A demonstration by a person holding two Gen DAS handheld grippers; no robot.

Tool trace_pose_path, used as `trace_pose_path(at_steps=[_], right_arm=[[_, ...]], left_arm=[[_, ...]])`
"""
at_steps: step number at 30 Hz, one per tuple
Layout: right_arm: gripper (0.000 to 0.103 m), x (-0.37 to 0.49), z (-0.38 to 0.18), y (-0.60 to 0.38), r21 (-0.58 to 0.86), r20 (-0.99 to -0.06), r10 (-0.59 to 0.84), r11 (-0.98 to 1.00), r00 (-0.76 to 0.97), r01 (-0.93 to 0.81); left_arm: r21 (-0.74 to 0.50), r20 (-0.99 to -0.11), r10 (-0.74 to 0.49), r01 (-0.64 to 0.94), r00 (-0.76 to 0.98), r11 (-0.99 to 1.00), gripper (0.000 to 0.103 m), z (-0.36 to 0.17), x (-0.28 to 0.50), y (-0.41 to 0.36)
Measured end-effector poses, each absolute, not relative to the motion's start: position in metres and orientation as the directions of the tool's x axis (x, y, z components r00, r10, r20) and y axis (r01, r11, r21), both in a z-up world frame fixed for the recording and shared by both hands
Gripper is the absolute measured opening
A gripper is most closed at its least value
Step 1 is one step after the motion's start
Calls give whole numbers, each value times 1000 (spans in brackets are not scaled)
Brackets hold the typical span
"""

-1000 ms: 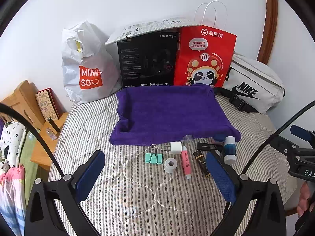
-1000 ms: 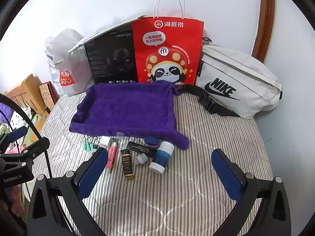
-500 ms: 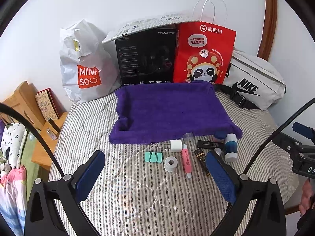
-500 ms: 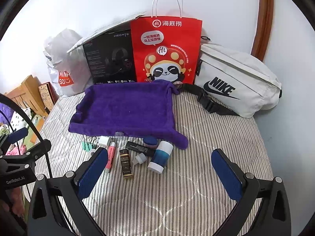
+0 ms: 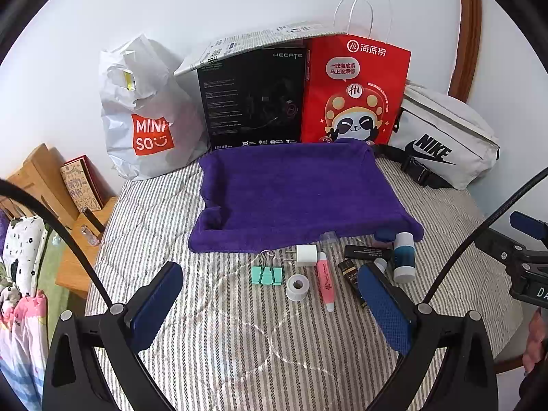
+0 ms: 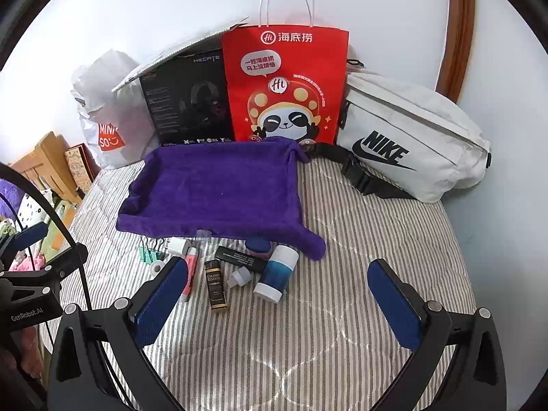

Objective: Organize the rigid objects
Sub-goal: 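Grasp the teal binder clip with the left tool while the right tool grasps the blue-white deodorant stick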

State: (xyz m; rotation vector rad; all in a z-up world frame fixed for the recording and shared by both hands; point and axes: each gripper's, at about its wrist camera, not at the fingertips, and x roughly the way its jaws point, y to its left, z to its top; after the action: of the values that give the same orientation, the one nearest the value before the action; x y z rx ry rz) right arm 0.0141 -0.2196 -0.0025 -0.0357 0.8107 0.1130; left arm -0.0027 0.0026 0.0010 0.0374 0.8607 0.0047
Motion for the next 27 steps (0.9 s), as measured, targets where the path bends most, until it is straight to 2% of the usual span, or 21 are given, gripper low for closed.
trace_pose_path(at_steps=[9,27], right_arm=[[103,24,-14,-223,15,-743,88,993,664,-115],[103,46,-61,-244,12,-801,60,996,596,-84]], left_arm=[[36,-767,19,13,641,999,103,-17,10,9],[-1,-840,-11,19,542,1000,100,-125,60,45]])
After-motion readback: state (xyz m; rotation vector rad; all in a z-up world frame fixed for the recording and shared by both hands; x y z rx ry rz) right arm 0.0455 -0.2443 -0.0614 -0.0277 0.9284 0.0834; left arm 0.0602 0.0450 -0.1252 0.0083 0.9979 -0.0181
